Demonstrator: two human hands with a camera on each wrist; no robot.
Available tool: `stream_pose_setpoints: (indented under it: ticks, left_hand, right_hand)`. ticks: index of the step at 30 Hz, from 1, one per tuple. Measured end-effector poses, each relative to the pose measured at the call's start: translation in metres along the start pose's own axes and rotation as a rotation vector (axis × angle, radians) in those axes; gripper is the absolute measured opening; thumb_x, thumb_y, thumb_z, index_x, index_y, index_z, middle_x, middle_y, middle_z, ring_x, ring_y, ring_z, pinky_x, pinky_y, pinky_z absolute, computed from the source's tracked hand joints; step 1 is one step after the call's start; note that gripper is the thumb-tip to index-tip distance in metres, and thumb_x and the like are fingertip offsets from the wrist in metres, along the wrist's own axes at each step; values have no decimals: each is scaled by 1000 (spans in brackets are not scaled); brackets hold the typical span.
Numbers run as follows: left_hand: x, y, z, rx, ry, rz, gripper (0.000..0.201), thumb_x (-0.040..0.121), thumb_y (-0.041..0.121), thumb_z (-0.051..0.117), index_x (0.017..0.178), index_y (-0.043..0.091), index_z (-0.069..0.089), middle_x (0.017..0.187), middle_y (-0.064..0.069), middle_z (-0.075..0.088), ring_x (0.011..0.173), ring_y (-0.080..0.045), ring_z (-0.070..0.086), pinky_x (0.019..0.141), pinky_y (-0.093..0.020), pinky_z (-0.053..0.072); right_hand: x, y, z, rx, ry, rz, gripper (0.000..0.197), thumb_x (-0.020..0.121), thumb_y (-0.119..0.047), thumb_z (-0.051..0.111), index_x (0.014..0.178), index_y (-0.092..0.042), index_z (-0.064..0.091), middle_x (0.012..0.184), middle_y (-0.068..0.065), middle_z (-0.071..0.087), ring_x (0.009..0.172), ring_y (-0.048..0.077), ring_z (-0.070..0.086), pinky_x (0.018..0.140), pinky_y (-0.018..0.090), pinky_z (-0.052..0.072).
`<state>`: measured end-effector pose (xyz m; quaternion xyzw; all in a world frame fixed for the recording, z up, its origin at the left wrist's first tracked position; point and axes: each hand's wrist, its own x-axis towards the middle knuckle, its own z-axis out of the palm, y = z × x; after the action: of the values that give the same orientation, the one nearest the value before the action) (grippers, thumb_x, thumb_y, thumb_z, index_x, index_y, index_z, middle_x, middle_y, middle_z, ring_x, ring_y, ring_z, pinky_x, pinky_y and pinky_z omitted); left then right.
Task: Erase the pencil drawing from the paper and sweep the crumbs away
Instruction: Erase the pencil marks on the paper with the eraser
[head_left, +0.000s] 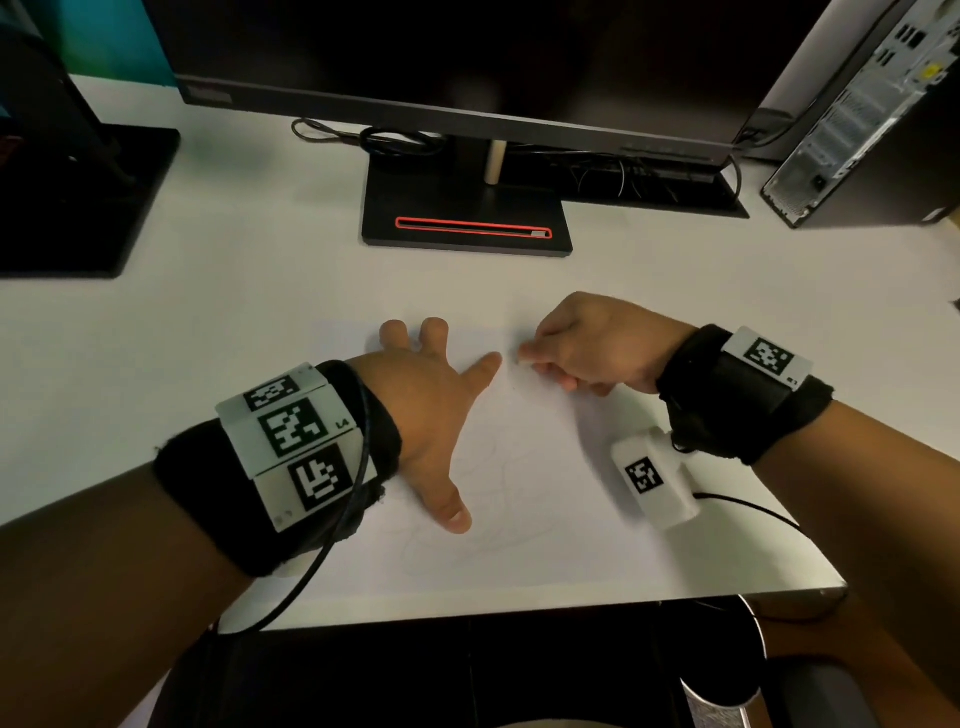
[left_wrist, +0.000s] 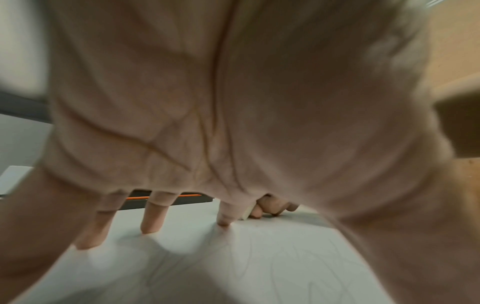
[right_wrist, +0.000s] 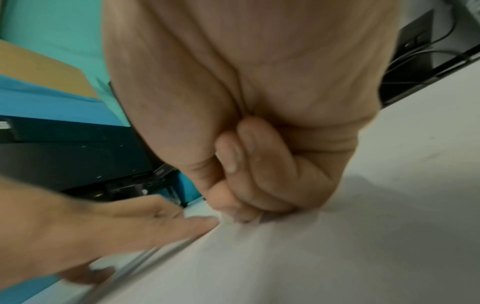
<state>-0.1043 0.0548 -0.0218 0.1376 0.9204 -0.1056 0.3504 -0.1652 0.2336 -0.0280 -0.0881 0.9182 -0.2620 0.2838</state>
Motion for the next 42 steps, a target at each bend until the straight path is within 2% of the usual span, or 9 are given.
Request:
stream_pose_setpoints:
  ticks: [4, 8, 11, 16, 19, 23, 34, 38, 42]
  left_hand:
    - [1, 1, -3, 2, -2, -5, 151, 50, 76, 81, 151, 38, -24, 152, -13, -2, 139, -44, 8, 101, -54, 45]
    - [2, 0, -1, 14, 4, -1, 153, 49, 78, 80, 151, 36, -25, 152, -13, -1, 139, -43, 8, 102, -53, 44]
    - [2, 0, -1, 11, -2, 0, 152, 49, 78, 80, 151, 36, -25, 151, -13, 0, 138, -42, 9, 101, -53, 45]
    - [2, -1, 0, 12, -2, 0, 155, 48, 77, 81, 152, 34, -25, 153, -13, -3, 140, -43, 5, 104, -53, 42]
    - [3, 0, -2, 25, -1, -5, 156, 47, 79, 80, 152, 30, -24, 153, -13, -1, 140, -42, 8, 105, -53, 41]
    - [4, 0, -2, 41, -3, -10, 158, 47, 80, 79, 152, 28, -27, 152, -13, -1, 140, -41, 7, 106, -52, 40]
    - [1, -3, -1, 16, -9, 1, 156, 48, 80, 79, 151, 30, -28, 154, -13, -5, 142, -42, 3, 108, -53, 38]
    - [1, -3, 1, 7, -6, 6, 157, 48, 80, 79, 151, 31, -29, 154, -12, -6, 142, -42, 2, 107, -55, 39]
    - [1, -3, 1, 13, 0, 5, 156, 48, 80, 79, 151, 31, -28, 152, -12, -1, 140, -41, 6, 103, -53, 43]
  right_hand:
    - [-5, -5, 8, -57, -103, -39, 39, 101, -34, 59, 71, -9, 66, 59, 3, 56, 47, 16, 44, 45, 25, 40]
    - [-1, -2, 2, -62, 11, -30, 42, 100, -36, 58, 71, -7, 67, 60, 4, 58, 52, 19, 49, 47, 26, 43]
    - [-4, -8, 11, -97, -74, -70, 42, 101, -35, 56, 71, -7, 65, 61, 6, 56, 51, 20, 46, 46, 25, 41]
    - [0, -6, 6, -77, 28, -47, 44, 102, -35, 55, 72, -4, 66, 62, 8, 58, 53, 22, 49, 49, 25, 43]
    - [-4, -9, 12, -109, -85, -76, 45, 102, -36, 56, 72, -4, 66, 60, 7, 55, 50, 21, 45, 45, 23, 40]
    - [-1, -5, 7, -103, 7, -52, 47, 102, -38, 55, 78, 1, 69, 65, 10, 60, 54, 22, 50, 49, 25, 43]
    - [-12, -7, 12, -190, -122, -108, 44, 102, -38, 54, 72, -7, 63, 62, 5, 58, 51, 20, 47, 48, 24, 42]
    - [-11, 5, 4, -162, 1, -84, 50, 101, -38, 54, 78, 4, 66, 63, 9, 61, 53, 21, 50, 53, 27, 45]
    - [-21, 1, 14, -223, -159, -138, 44, 101, -40, 56, 72, -8, 63, 60, 2, 58, 50, 18, 48, 54, 28, 46]
